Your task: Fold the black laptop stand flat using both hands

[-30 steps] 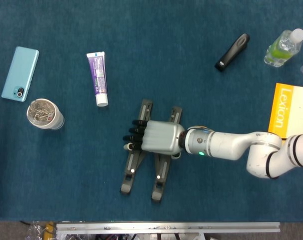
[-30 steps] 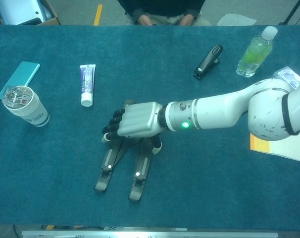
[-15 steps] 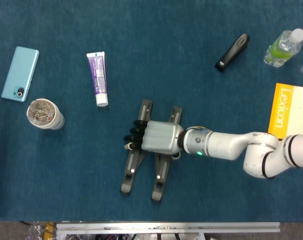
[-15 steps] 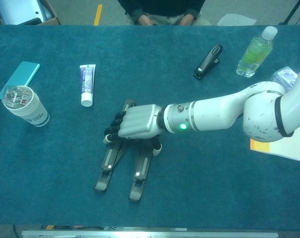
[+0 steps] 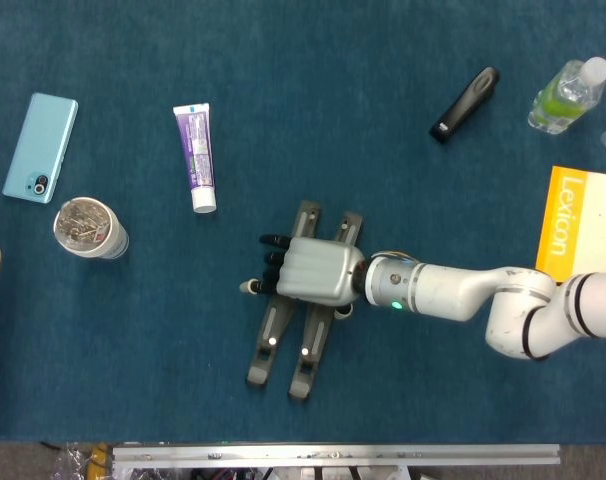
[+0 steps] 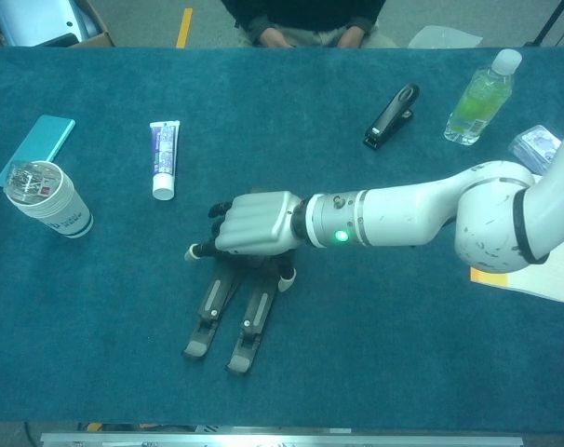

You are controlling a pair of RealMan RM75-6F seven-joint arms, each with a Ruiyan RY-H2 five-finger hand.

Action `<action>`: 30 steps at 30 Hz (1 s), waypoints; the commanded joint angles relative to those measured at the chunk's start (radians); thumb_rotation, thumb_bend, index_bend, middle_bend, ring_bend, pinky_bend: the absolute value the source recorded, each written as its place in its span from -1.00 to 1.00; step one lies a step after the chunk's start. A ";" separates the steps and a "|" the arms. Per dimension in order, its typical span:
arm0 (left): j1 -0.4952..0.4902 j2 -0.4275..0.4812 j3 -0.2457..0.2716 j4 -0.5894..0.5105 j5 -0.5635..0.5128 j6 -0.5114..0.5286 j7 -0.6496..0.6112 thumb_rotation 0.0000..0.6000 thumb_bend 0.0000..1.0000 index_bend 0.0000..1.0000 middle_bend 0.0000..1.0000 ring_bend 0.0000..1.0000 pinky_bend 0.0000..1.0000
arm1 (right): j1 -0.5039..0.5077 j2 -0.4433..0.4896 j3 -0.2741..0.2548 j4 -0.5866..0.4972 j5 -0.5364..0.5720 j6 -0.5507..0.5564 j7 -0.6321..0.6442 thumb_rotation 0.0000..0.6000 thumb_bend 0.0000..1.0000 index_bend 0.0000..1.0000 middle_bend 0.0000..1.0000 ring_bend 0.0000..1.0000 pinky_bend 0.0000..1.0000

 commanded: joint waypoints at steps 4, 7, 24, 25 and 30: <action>0.001 -0.005 -0.001 0.004 0.006 -0.003 -0.004 1.00 -0.32 -1.00 -1.00 -1.00 -1.00 | -0.011 -0.004 -0.008 0.013 -0.016 0.032 0.011 1.00 -0.98 -0.75 -0.14 -0.38 -1.00; 0.001 -0.008 -0.001 0.007 0.008 -0.005 -0.006 1.00 -0.32 -1.00 -1.00 -1.00 -1.00 | -0.018 -0.007 -0.009 0.023 -0.021 0.051 0.013 1.00 -0.96 -0.73 -0.07 -0.28 -1.00; -0.012 -0.004 -0.019 0.014 0.017 -0.013 -0.001 1.00 -0.32 -1.00 -1.00 -1.00 -1.00 | -0.100 0.102 0.018 -0.076 0.059 0.149 -0.078 1.00 -0.93 -1.00 -0.96 -1.00 -1.00; -0.013 -0.003 -0.022 0.017 0.018 -0.010 0.000 1.00 -0.32 -1.00 -1.00 -1.00 -1.00 | -0.120 0.118 0.024 -0.089 0.078 0.173 -0.101 1.00 -0.93 -1.00 -0.96 -1.00 -1.00; -0.024 -0.017 -0.037 0.072 0.051 0.017 0.014 1.00 -0.32 -1.00 -1.00 -1.00 -1.00 | -0.239 0.219 0.052 -0.203 0.226 0.312 -0.242 1.00 -0.93 -1.00 -0.96 -1.00 -1.00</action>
